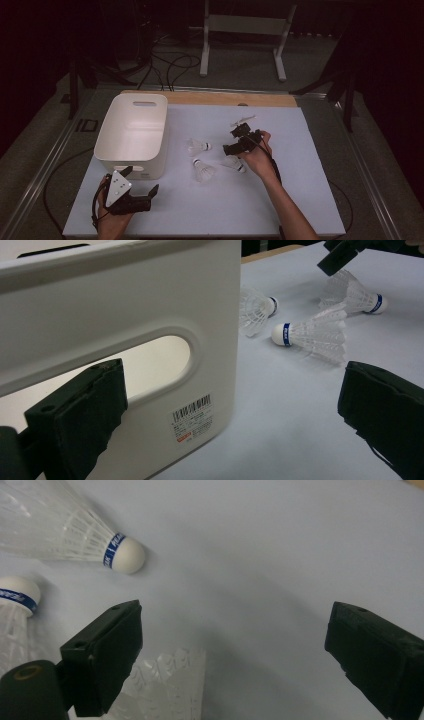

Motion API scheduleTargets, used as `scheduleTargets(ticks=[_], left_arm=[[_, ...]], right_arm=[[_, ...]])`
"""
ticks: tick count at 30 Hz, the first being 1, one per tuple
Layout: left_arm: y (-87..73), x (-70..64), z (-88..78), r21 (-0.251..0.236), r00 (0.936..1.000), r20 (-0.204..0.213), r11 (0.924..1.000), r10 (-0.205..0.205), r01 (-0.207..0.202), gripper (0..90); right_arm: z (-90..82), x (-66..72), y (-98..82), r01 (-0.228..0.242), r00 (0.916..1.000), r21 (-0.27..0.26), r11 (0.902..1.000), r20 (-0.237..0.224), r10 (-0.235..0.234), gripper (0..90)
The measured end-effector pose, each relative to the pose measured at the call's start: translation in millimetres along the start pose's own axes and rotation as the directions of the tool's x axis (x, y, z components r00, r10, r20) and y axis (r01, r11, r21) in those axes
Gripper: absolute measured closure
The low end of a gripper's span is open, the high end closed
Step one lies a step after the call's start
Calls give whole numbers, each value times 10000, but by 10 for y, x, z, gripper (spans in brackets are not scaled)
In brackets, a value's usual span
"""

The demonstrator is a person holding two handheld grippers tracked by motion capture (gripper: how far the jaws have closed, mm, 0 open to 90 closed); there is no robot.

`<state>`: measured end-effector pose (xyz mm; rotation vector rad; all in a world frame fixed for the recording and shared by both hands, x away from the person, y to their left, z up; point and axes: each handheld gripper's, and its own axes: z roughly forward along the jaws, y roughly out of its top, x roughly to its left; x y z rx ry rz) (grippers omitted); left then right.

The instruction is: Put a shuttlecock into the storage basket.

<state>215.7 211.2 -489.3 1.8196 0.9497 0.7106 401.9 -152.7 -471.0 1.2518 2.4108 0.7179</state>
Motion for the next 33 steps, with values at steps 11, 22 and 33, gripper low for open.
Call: scheduleTargets(ticks=[11, 22, 33], left_arm=[[-15, -10, -15, -5, 10000, 40, 10000, -37, 37, 2], [-13, -21, -13, 4, 10000, 64, 10000, -20, 20, 2], [-12, -25, -9, 1, 10000, 64, 10000, -22, 22, 2]], right_arm=[[-26, 7, -59, 150, 9999, 570, 9983, 57, -154, 146], [-342, 25, -282, 287, 9992, 576, 9979, -297, -270, 284], [-462, -30, -461, 43, 9972, 684, 9976, -741, 8, 515]])
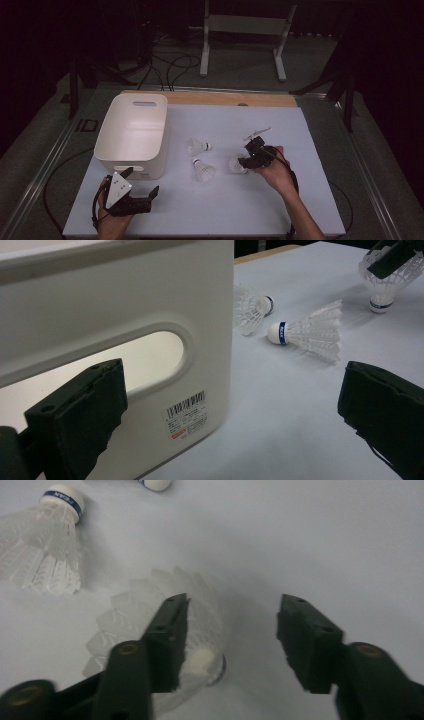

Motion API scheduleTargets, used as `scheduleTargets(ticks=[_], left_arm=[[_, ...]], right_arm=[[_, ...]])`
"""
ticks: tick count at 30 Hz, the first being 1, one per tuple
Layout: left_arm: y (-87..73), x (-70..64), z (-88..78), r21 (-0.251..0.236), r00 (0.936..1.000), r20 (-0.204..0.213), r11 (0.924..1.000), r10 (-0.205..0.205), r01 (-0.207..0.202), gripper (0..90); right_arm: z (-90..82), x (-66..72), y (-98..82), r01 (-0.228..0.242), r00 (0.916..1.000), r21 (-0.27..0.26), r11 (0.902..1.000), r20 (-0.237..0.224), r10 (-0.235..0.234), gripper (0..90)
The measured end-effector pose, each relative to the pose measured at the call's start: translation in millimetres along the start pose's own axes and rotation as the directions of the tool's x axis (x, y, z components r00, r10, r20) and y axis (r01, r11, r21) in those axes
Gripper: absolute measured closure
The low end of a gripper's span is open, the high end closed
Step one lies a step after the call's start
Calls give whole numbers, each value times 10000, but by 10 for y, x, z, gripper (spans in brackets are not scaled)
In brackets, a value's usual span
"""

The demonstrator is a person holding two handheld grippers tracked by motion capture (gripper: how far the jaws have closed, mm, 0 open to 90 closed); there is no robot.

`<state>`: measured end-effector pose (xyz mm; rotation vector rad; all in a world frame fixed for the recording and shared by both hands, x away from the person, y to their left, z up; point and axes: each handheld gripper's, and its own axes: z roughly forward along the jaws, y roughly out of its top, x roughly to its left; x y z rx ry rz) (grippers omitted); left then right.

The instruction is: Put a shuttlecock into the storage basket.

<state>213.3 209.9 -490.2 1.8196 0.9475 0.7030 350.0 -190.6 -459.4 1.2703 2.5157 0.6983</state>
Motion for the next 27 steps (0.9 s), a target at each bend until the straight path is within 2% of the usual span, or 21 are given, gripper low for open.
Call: scheduleTargets(ticks=[4, 7, 16, 20, 27], left_arm=[[0, -3, 3, 21, 10000, 1, 10000, 5, -5, 2], [1, -6, 7, 29, 10000, -10, 10000, 6, -6, 2], [1, -11, 20, 74, 10000, -25, 10000, 26, -26, 2], [0, -10, 20, 73, 10000, -32, 10000, 5, -4, 2], [1, -15, 20, 67, 10000, -10, 10000, 37, -37, 2]], right_arm=[[-17, -24, -47, -126, 9998, 71, 9999, -152, 127, 557], [-43, -64, -94, -131, 9997, 130, 9998, -226, 134, 639], [-53, -84, -133, -164, 9989, 149, 9998, -426, 170, 793], [-74, -82, -142, -170, 9989, -26, 9999, -437, 169, 862], [-72, -76, -165, -190, 9990, -115, 9998, -397, 185, 890]])
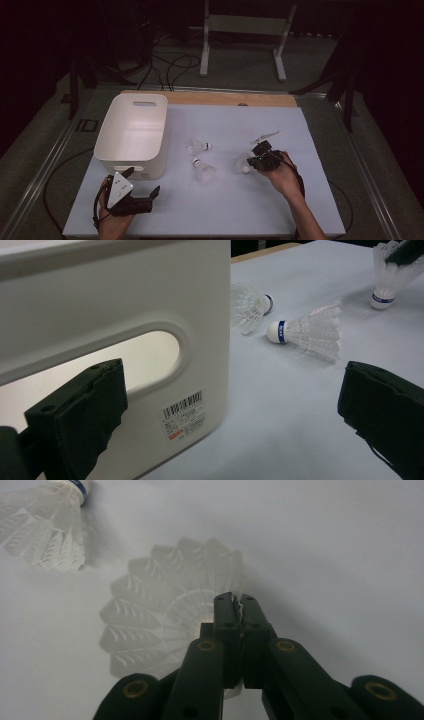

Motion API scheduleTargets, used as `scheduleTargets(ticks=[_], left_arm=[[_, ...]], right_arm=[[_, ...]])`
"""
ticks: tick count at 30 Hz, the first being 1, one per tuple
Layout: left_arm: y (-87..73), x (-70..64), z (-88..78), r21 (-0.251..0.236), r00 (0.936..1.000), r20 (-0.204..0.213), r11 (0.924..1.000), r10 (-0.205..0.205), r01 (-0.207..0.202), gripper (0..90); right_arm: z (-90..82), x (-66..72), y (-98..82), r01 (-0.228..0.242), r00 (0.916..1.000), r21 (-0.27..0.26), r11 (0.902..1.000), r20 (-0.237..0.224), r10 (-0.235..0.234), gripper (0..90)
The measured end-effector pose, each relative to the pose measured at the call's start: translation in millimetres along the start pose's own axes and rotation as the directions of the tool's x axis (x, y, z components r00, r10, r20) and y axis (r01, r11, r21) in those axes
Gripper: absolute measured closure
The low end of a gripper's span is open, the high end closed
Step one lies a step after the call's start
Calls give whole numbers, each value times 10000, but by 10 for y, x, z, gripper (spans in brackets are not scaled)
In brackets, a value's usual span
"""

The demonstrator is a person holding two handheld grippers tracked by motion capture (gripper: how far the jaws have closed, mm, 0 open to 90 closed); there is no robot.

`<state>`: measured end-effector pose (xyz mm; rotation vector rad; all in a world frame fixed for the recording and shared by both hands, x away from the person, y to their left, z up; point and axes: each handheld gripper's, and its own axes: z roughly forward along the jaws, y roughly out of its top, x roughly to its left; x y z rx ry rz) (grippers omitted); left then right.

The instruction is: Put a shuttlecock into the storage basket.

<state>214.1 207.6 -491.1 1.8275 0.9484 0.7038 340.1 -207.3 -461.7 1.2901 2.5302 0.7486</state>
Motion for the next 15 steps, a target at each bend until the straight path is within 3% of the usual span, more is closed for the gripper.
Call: scheduleTargets(ticks=[15], left_arm=[[1, 3, -12, -34, 10000, -19, 10000, 0, 0, 2]], right_arm=[[-76, 57, 70, 141, 9999, -375, 9992, 47, -140, 892]])
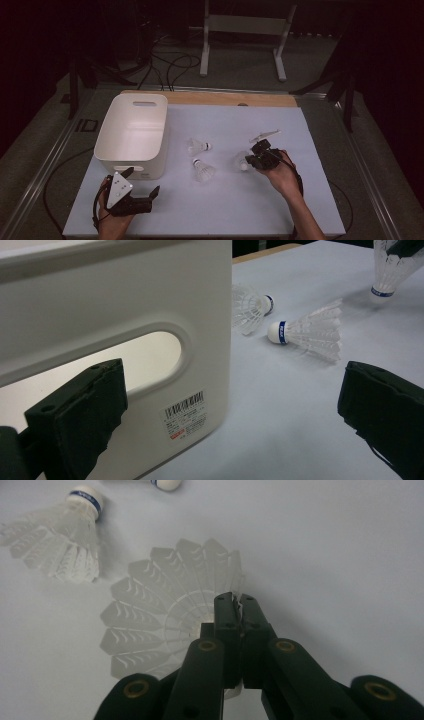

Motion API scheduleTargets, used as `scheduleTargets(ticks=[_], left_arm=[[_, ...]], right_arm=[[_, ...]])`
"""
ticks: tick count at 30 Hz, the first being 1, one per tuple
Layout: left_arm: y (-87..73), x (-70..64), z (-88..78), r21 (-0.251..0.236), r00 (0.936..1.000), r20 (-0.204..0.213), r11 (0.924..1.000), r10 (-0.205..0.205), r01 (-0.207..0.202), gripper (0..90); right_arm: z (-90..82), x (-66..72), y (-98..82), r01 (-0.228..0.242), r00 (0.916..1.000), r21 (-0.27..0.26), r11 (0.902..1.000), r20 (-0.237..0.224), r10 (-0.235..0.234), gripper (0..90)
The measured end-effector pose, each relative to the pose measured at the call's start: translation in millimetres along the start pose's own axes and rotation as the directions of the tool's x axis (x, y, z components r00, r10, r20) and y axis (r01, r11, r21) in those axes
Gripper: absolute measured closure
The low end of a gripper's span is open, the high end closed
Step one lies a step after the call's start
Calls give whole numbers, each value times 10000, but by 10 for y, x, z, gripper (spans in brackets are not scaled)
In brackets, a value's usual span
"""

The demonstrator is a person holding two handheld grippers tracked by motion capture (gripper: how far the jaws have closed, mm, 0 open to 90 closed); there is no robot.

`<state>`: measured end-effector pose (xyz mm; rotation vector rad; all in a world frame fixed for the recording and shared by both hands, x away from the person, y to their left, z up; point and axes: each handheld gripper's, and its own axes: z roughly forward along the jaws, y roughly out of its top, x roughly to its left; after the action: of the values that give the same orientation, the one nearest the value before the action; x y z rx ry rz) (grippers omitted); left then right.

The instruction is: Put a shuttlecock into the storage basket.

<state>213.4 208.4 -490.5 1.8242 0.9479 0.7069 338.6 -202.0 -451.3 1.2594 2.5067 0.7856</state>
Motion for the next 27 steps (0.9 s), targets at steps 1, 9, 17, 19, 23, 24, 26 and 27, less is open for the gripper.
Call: scheduleTargets(ticks=[1, 9, 17, 19, 23, 24, 26, 27], left_arm=[[0, 0, 0, -2, 10000, 5, 10000, 11, -11, 2], [0, 0, 1, -1, 10000, 13, 10000, 16, -16, 2], [-1, 0, 4, 16, 10000, 15, 10000, 23, -23, 2], [-1, 0, 2, 1, 10000, 17, 10000, 18, -18, 2], [-1, 0, 3, 3, 10000, 18, 10000, 18, -18, 2], [-1, 0, 3, 3, 10000, 21, 10000, 16, -16, 2], [0, 1, 3, -4, 10000, 19, 10000, 14, -14, 2], [0, 2, 2, -1, 10000, 18, 10000, 23, -23, 2]], right_arm=[[0, 0, 0, 0, 10000, 0, 10000, 0, 0, 892], [-40, 2, 49, -44, 9999, -239, 9997, -115, 42, 892], [-57, 13, 83, -27, 9999, -398, 9992, -161, 20, 892], [-69, 24, 101, 1, 9999, -468, 9989, -167, -9, 892], [-81, 28, 113, 5, 9998, -508, 9987, -186, -14, 892], [-107, 33, 132, 36, 9998, -575, 9983, -177, -46, 892], [-123, 31, 144, 40, 9999, -639, 9979, -155, -50, 892], [-130, 30, 151, 23, 9999, -669, 9978, -153, -33, 892]])
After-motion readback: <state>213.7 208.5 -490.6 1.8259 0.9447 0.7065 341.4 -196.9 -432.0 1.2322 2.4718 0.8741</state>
